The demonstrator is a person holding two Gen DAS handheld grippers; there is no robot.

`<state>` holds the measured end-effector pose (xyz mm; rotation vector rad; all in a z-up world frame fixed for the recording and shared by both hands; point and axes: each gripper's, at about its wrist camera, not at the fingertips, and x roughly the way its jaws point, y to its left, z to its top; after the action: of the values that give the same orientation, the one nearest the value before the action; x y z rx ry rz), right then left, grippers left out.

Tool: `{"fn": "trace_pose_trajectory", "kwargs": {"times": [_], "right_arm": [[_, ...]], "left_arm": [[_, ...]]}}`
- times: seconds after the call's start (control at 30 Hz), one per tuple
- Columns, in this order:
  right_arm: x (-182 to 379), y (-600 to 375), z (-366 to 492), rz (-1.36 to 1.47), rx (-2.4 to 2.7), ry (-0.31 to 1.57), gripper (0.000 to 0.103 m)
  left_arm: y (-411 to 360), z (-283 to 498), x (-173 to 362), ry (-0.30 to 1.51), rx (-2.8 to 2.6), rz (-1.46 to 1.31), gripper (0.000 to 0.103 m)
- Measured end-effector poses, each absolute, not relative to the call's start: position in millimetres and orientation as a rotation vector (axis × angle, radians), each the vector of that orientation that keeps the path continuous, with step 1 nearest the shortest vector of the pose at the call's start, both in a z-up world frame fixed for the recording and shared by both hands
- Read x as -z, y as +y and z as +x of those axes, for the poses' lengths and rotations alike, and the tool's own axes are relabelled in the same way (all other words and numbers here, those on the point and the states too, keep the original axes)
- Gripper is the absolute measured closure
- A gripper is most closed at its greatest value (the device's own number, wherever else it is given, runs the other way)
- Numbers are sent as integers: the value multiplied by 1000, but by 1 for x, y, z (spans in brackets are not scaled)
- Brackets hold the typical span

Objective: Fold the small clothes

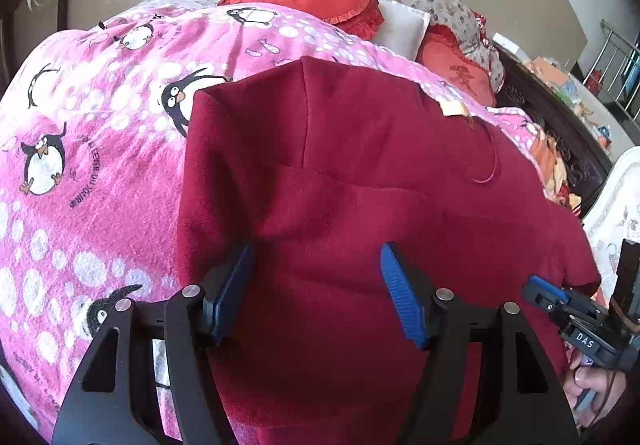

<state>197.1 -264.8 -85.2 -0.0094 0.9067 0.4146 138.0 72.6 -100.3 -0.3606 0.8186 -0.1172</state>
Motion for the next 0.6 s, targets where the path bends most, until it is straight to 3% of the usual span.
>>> {"fn": "trace_pose_trajectory", "kwargs": {"times": [0.1, 0.17, 0.3, 0.4, 0.6], "right_arm": [[85, -262, 195, -22, -434, 929, 70], [75, -262, 202, -20, -434, 976, 71], [35, -259, 214, 19, -380, 825, 71], [70, -244, 248, -65, -327, 1001, 70], [54, -245, 226, -100, -311, 916, 70]], "left_arm": [[78, 132, 101, 817, 120, -383, 34], [72, 128, 97, 834, 105, -354, 34], [59, 107, 89, 809, 98, -333, 33], [50, 95, 90, 809, 98, -339, 33], [24, 77, 93, 823, 166, -299, 33]]}}
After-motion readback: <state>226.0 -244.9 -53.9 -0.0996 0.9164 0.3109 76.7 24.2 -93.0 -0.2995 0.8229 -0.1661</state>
